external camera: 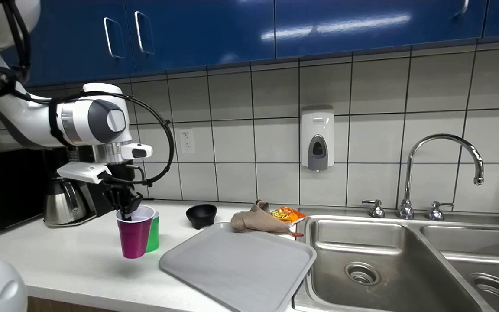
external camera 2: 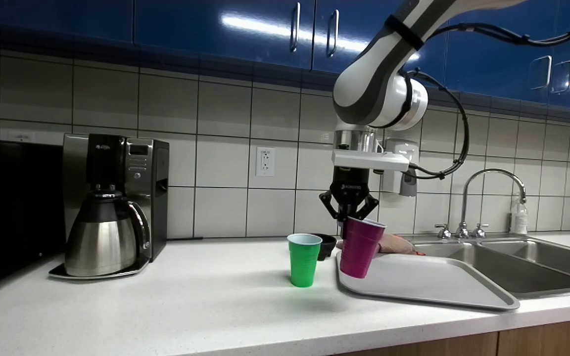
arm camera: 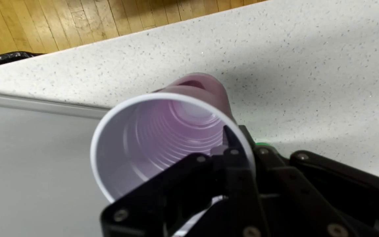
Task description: Remove the green and purple cups from the tray
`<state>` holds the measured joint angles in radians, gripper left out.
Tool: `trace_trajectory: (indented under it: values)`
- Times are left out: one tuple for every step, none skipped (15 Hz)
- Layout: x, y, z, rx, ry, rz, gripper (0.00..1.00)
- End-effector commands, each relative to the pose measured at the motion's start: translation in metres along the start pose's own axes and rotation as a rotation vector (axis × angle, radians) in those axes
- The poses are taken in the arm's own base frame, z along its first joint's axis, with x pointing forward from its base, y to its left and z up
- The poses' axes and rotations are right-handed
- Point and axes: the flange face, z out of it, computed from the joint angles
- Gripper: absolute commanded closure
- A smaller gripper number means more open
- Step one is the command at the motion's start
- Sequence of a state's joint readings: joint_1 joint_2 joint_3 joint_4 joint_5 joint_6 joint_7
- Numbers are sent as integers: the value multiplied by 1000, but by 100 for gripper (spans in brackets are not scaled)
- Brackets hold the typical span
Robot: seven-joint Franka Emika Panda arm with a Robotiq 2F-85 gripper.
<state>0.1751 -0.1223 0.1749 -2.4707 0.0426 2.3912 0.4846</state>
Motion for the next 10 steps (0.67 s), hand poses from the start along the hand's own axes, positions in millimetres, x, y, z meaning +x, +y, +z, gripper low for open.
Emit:
trace_trajectory:
  values:
    - [-6,-11,1,14,-20,-38,100]
    - [-7,-14,4,11,-18,-46,100]
    - [-7,-16,6,6,-15,-52,100]
    - [-7,-19,9,4,-14,-61,100]
    - [-8,-21,12,2,-13,-68,100]
    - [-8,-25,17,-1,-12,-77,100]
    - [-8,-27,20,-4,-9,-84,100]
    - [-9,-30,23,-10,0,-93,100]
    - [-9,-33,27,-13,8,-102,100]
    - [-9,-35,30,-15,16,-113,100]
